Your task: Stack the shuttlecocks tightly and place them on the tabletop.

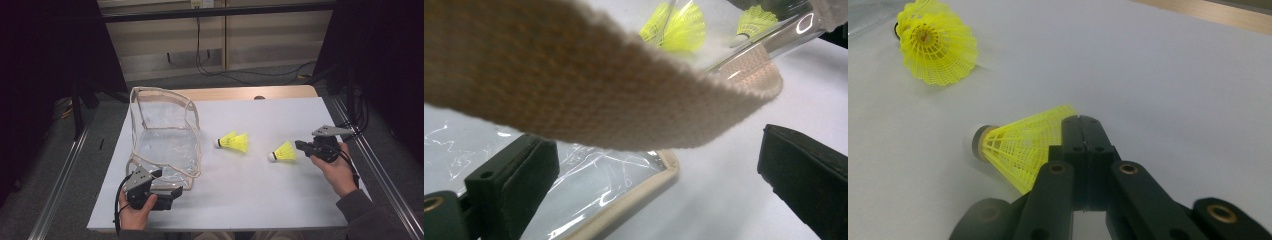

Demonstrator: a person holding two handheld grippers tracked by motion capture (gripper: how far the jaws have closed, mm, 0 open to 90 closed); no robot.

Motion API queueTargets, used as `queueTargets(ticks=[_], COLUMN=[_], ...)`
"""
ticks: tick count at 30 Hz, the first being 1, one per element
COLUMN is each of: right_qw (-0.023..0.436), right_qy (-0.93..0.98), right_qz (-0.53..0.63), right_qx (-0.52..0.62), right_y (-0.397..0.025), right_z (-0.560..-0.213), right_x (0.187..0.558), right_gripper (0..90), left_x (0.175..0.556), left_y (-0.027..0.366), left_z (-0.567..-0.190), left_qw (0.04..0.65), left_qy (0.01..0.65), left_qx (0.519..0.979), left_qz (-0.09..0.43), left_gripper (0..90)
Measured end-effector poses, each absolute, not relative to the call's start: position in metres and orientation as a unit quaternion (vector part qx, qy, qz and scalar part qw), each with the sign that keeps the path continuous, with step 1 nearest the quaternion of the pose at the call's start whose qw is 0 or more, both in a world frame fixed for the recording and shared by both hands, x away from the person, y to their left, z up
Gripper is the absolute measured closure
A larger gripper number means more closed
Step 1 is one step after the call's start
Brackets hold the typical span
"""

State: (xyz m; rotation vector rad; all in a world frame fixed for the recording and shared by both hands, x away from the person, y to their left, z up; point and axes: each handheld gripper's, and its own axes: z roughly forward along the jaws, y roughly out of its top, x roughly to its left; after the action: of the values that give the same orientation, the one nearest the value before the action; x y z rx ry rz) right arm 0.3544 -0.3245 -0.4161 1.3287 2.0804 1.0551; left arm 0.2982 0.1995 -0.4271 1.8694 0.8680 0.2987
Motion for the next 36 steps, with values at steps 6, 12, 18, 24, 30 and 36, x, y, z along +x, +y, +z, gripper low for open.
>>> queueTargets(ticks=[6,12,18,24,30,36], right_qw=[0.225,0.216,0.204,0.194,0.187,0.181], right_qy=[0.751,0.746,0.738,0.737,0.742,0.746], right_qz=[0.391,0.407,0.417,0.419,0.417,0.415], right_qx=[0.483,0.481,0.490,0.494,0.491,0.489], right_y=[-0.325,-0.322,-0.317,-0.315,-0.312,-0.310], right_z=[-0.407,-0.404,-0.410,-0.416,-0.422,-0.427], right_x=[0.354,0.352,0.351,0.350,0.349,0.348], right_gripper=[84.6,72.5,53.7,40.7,39.6,42.2], left_x=[0.298,0.298,0.298,0.298,0.298,0.298], left_y=[0.200,0.200,0.199,0.199,0.199,0.200], left_z=[-0.427,-0.427,-0.427,-0.427,-0.427,-0.427], left_qw=[0.505,0.505,0.505,0.505,0.505,0.505], left_qy=[0.359,0.359,0.359,0.360,0.358,0.358], left_qx=[0.775,0.775,0.775,0.775,0.775,0.775], left_qz=[0.124,0.124,0.125,0.125,0.125,0.125], left_gripper=[3.0,3.1,3.0,3.0,3.1,3.1])
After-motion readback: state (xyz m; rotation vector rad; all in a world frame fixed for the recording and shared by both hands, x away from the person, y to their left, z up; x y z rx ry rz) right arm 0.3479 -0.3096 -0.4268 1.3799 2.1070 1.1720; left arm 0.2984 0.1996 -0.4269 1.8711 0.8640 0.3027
